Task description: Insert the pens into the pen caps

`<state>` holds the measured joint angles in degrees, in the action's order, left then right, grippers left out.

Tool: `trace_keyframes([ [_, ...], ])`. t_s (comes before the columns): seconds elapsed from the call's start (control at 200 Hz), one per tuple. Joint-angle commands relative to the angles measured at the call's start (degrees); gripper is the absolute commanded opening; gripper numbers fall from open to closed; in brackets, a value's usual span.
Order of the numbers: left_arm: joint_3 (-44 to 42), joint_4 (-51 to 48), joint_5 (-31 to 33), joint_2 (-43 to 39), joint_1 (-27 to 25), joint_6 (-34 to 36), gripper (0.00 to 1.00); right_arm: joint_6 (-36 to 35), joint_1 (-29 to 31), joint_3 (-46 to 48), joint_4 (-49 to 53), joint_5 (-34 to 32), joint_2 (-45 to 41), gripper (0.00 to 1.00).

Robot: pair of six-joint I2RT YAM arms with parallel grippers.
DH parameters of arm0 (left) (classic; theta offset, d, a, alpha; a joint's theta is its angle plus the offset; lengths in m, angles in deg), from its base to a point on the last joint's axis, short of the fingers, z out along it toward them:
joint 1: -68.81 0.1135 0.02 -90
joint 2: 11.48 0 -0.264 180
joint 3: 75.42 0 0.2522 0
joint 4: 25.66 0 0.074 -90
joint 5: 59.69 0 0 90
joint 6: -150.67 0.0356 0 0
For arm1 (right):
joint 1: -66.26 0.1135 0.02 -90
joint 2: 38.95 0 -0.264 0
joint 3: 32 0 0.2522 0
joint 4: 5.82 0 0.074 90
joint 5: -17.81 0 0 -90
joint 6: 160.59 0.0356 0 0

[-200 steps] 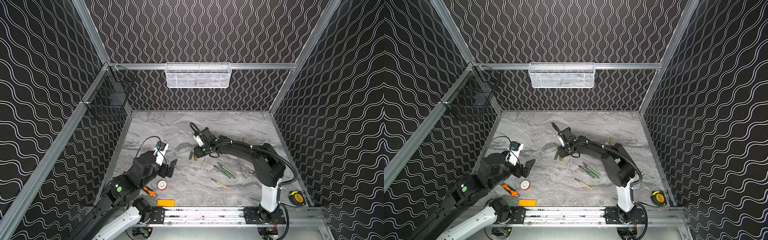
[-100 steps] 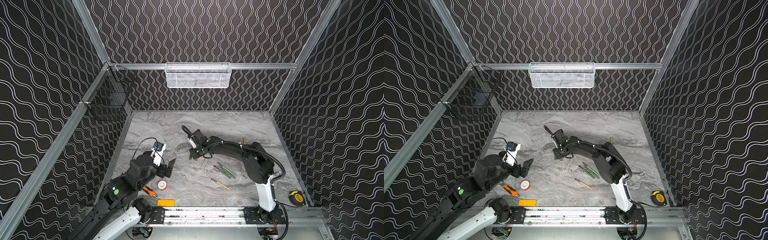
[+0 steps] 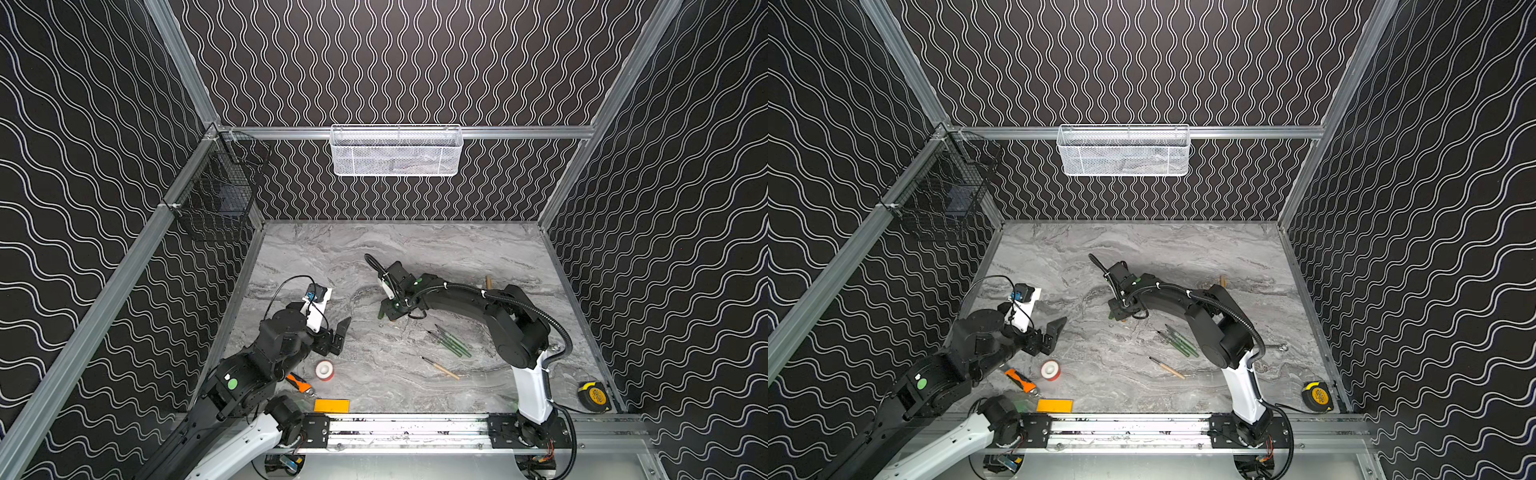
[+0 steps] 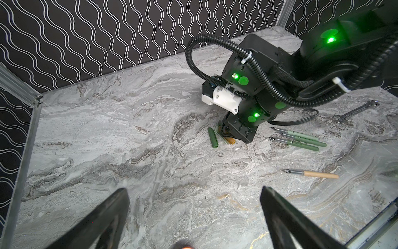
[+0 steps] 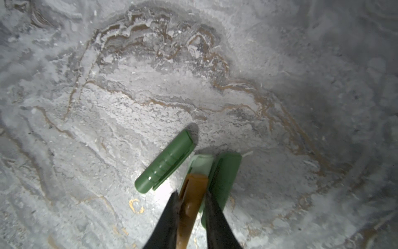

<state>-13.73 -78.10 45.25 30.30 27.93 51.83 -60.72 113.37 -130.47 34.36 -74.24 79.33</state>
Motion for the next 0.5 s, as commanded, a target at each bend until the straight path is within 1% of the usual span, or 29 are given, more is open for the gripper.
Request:
trace_keyframes([
  [0.0, -0.1, 0.8, 0.0, 0.3, 0.1, 0.1, 0.99, 0.4, 0.0, 0.7, -0.1, -0.2, -1.3, 0.20],
  [0.055, -0.1, 0.9, 0.0, 0.3, 0.1, 0.0, 0.99, 0.5, 0.0, 1.3, -0.5, -0.2, -2.1, 0.19],
  [0.085, -0.1, 0.9, 0.1, 0.2, 0.1, 0.1, 0.99, 0.6, 0.0, 1.6, -0.7, 0.0, -2.4, 0.17],
  [0.205, -0.1, 0.8, -0.1, 0.6, 0.1, 0.0, 0.99, 0.7, 0.0, 3.2, -1.4, 0.7, -4.4, 0.15],
  [0.425, -0.1, 0.9, -0.1, 0.8, 0.1, 0.1, 0.99, 0.9, 0.0, 8.7, -2.0, 1.1, -8.8, 0.15],
  [0.495, -0.1, 1.0, -0.3, 1.0, 0.1, 0.1, 0.99, 1.1, 0.0, 10.6, -1.8, 0.2, -9.2, 0.17],
])
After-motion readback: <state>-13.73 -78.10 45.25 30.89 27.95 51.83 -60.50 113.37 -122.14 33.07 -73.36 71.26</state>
